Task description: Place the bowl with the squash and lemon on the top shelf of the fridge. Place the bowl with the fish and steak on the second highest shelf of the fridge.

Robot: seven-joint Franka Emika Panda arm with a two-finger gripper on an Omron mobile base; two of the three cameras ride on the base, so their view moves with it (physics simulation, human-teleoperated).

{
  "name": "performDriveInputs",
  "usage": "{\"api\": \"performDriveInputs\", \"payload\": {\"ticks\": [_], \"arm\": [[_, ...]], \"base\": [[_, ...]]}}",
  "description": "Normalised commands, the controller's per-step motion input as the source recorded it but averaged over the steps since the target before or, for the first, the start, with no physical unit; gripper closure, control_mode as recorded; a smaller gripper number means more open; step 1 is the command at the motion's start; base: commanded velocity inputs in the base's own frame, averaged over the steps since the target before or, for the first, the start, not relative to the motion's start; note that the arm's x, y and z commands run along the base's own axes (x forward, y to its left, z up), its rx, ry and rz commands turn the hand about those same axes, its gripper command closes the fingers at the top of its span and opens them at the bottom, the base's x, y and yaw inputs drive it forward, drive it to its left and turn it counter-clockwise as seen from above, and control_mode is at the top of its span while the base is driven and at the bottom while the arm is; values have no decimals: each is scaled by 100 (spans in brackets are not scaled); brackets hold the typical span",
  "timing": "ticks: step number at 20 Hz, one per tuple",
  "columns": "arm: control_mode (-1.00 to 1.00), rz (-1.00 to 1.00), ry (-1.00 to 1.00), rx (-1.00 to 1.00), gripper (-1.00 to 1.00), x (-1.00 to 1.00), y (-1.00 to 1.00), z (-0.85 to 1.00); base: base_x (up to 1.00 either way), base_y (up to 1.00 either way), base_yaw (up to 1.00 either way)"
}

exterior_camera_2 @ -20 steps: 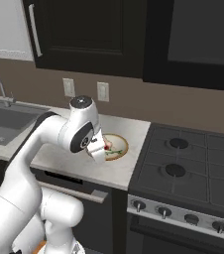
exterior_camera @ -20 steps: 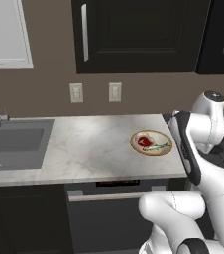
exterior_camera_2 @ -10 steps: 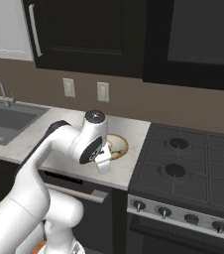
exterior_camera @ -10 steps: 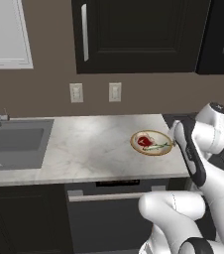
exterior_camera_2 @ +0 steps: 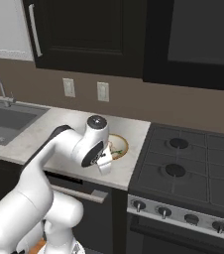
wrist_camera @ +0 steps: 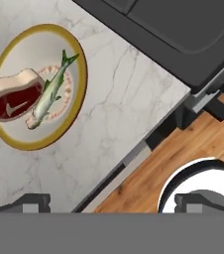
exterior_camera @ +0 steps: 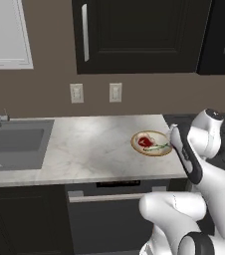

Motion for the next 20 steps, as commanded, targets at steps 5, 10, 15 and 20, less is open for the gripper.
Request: {"api": "performDriveInputs", "payload": {"ticks": [5, 10, 15, 20], "arm": [[-100, 0, 0, 0, -100, 29, 0, -10], [-100, 1, 0, 0, -100, 23, 0, -19], [-100, 1, 0, 0, -100, 12, -3, -26], [-100, 0, 0, 0, -100, 37, -7, -13]], "base": [[0, 0, 0], [0, 0, 0], [0, 0, 0], [0, 0, 0]]}}
